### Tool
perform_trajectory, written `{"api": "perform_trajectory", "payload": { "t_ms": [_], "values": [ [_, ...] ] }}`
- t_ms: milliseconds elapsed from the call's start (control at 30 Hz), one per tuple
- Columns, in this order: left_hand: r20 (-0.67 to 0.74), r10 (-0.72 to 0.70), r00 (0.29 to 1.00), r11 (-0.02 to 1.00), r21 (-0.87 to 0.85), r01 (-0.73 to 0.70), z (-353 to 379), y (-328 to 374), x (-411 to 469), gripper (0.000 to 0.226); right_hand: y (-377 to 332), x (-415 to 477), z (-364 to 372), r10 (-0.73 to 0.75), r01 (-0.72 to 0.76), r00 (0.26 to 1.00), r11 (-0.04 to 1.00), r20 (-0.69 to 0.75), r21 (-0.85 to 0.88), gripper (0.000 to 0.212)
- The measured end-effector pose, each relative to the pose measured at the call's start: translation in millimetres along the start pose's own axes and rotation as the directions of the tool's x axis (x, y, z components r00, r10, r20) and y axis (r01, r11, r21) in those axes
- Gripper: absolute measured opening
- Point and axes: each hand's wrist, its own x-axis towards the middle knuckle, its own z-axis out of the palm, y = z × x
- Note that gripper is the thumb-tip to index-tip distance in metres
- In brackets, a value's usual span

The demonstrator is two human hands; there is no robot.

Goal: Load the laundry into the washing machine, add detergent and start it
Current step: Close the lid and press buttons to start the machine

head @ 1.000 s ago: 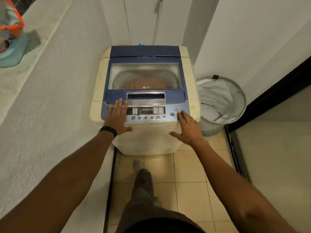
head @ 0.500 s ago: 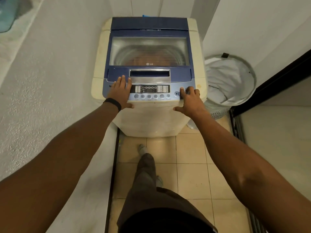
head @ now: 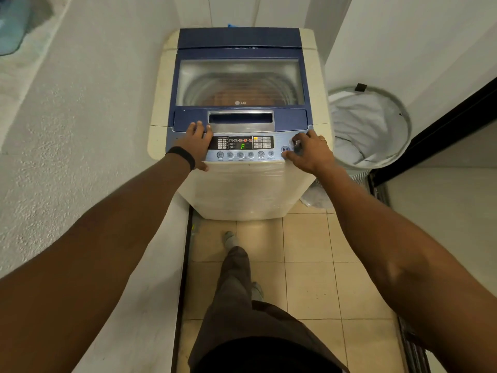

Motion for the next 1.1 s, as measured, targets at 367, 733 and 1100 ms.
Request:
{"api": "perform_trajectory", "payload": {
  "t_ms": [367,733,1100],
  "values": [
    [0.001,-0.011,1.000,0.999,-0.048,0.011,5.0,-1.6,2.2,0.127,-12.4,5.9,7.1,0.178,-0.179,0.977,0.984,-0.113,0.008,0.061],
    [0.005,-0.015,1.000,0.999,-0.031,0.015,0.9,2.5,-2.0,0.126,-29.0,12.4,20.5,0.235,-0.240,0.970,0.963,-0.057,-0.120,0.051],
    [-0.008,-0.020,1.000,0.998,-0.066,0.020,3.2,1.7,-2.4,0.126,-19.4,-11.1,51.2,-0.044,0.025,0.987,0.992,-0.154,-0.123,0.032]
  ]
}}
